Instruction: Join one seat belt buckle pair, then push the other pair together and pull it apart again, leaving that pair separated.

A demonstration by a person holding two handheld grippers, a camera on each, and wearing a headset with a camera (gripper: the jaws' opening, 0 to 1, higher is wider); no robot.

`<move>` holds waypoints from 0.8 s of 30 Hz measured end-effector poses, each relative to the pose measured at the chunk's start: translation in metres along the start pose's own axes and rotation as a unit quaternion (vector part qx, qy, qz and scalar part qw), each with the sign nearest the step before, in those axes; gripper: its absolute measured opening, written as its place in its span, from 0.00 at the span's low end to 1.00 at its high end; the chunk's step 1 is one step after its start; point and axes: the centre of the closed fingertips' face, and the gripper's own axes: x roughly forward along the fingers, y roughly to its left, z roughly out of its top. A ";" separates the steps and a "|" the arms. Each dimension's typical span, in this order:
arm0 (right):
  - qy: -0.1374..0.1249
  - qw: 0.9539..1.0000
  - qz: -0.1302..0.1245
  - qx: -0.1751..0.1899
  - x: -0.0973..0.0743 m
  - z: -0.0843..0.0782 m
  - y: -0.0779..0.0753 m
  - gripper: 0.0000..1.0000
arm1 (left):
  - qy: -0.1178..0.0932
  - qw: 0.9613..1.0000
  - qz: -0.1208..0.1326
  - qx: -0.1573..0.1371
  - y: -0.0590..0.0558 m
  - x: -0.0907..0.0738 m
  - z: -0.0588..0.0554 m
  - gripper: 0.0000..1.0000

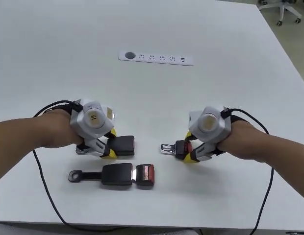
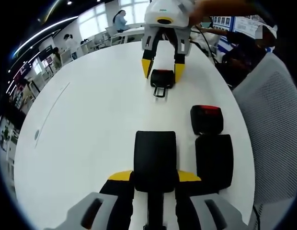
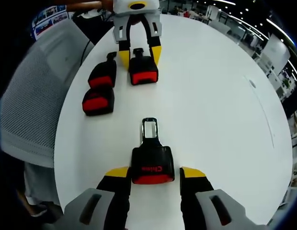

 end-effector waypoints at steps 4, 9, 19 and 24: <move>-0.006 1.000 -0.013 0.011 -0.005 0.003 0.001 0.43 | 0.004 1.000 0.004 -0.002 0.002 0.000 -0.001 0.36; -0.039 0.997 -0.036 0.050 -0.009 0.008 0.000 0.46 | 0.011 1.000 0.017 -0.014 0.004 -0.003 -0.006 0.42; -0.102 0.984 -0.064 0.130 -0.033 0.007 0.013 0.54 | -0.038 0.992 0.085 -0.086 0.006 -0.039 0.000 0.56; -0.130 0.976 -0.079 0.153 -0.041 0.011 0.023 0.62 | -0.064 0.986 0.112 -0.107 0.001 -0.056 -0.006 0.68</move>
